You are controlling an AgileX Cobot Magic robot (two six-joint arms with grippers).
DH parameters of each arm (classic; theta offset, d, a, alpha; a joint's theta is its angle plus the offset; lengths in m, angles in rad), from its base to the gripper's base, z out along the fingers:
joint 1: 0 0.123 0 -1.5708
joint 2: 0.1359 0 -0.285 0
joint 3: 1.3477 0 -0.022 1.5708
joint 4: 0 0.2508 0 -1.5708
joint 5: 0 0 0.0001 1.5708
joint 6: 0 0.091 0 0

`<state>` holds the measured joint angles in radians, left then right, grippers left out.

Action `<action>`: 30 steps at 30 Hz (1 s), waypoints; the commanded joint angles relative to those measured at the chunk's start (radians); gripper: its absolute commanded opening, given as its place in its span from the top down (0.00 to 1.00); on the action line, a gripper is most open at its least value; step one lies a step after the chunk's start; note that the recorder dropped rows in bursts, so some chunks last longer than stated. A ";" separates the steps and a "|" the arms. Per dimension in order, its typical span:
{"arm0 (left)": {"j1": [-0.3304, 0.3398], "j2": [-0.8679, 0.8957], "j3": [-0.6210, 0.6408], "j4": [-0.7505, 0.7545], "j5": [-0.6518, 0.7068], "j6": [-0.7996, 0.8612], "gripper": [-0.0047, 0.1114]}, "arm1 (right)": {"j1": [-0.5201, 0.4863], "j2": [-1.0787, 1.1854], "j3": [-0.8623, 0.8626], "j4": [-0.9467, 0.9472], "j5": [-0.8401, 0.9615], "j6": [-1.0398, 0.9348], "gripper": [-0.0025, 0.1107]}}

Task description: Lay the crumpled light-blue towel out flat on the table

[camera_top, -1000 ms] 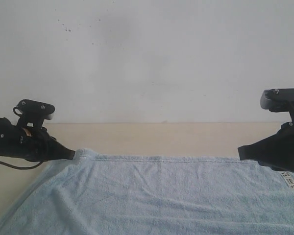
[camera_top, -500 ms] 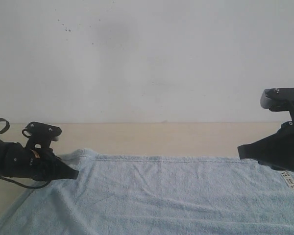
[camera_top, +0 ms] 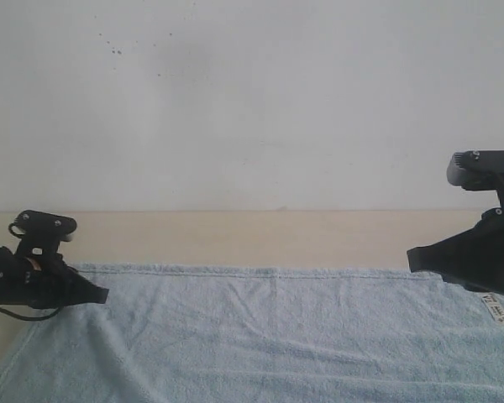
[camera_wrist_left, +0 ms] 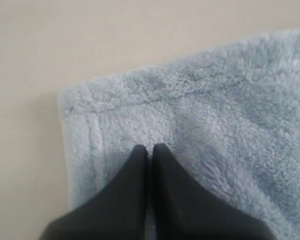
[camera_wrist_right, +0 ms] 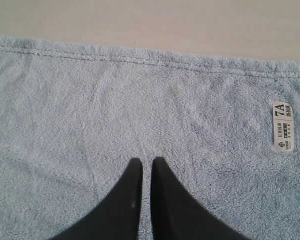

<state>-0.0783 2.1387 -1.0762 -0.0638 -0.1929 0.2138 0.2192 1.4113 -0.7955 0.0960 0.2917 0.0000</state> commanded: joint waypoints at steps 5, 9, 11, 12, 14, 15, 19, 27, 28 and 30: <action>0.026 -0.028 -0.017 0.002 0.010 -0.086 0.92 | 0.002 -0.006 -0.004 0.006 -0.036 -0.013 0.92; 0.010 -0.082 -0.024 0.001 0.016 -0.093 0.92 | 0.002 -0.006 -0.004 0.006 -0.034 -0.013 0.92; 0.003 -0.111 -0.024 0.001 0.023 -0.132 0.92 | 0.002 -0.006 -0.004 0.006 -0.039 -0.013 0.92; -0.002 -0.130 -0.024 0.001 0.034 -0.154 0.92 | 0.002 -0.006 -0.004 0.006 -0.047 -0.013 0.92; -0.024 -0.167 -0.020 0.001 0.054 -0.172 0.92 | 0.002 -0.006 0.005 0.006 -0.097 -0.013 0.92; -0.037 -0.189 -0.012 0.001 0.054 -0.172 0.92 | 0.006 -0.007 0.014 0.006 -0.130 -0.013 0.92; -0.098 -0.289 0.046 0.001 -0.011 -0.172 0.92 | 0.062 -0.042 0.107 0.006 -0.302 -0.015 0.92; -0.183 -0.587 0.246 0.001 -0.182 -0.214 0.92 | 0.151 -0.227 0.354 0.006 -0.530 -0.011 0.92; -0.187 -0.668 0.301 0.001 -0.177 -0.253 0.92 | 0.151 -0.288 0.381 0.006 -0.544 -0.008 0.92; -0.187 -0.800 0.416 0.001 -0.177 -0.288 0.92 | 0.151 -0.390 0.411 0.006 -0.544 0.010 0.92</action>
<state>-0.2592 1.4510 -0.7520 -0.0601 -0.3630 -0.0334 0.3684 1.1000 -0.4102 0.1064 -0.2282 0.0000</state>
